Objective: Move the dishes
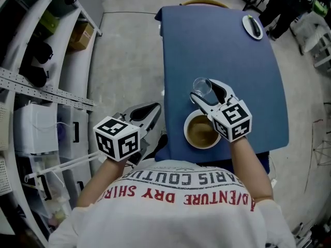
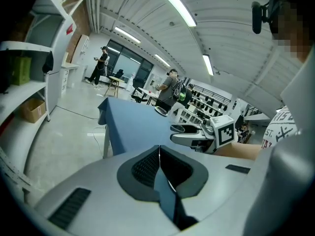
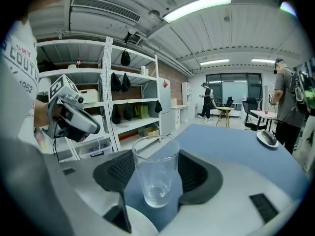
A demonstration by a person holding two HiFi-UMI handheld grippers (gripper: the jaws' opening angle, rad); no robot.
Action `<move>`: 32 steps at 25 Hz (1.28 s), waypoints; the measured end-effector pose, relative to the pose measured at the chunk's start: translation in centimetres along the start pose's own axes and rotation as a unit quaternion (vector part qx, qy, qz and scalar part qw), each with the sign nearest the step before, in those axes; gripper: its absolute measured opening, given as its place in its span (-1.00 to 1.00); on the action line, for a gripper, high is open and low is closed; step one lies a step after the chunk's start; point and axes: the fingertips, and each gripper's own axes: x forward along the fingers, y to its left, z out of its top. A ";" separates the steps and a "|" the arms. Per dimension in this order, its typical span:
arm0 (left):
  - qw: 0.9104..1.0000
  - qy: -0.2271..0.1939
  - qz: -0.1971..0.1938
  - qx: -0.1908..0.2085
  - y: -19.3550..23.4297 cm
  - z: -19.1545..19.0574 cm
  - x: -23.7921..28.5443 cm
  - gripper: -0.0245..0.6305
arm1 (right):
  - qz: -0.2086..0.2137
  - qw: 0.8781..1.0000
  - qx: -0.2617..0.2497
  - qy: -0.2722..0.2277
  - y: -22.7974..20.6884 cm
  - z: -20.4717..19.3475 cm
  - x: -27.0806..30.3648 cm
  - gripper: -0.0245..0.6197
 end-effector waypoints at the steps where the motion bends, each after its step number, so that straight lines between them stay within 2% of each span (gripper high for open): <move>1: 1.000 0.001 0.000 0.000 0.1 0.0 0.1 -0.84 | 0.000 1.000 -0.003 0.002 -0.2 -0.2 0.2 -0.05; 11: 1.000 0.005 0.002 -0.005 0.2 -0.3 0.2 -0.84 | 0.021 0.999 -0.034 0.004 -0.3 -0.8 0.2 -0.05; 20: 1.000 0.002 0.001 -0.002 -0.6 -1.1 -0.4 -0.84 | 0.009 0.999 -0.034 0.014 -0.2 -1.4 -0.9 -0.01; 32: 1.000 -0.023 -0.007 -0.008 -4.6 -3.1 -2.4 -0.84 | -0.011 1.000 0.007 0.021 1.6 -4.1 -8.2 0.00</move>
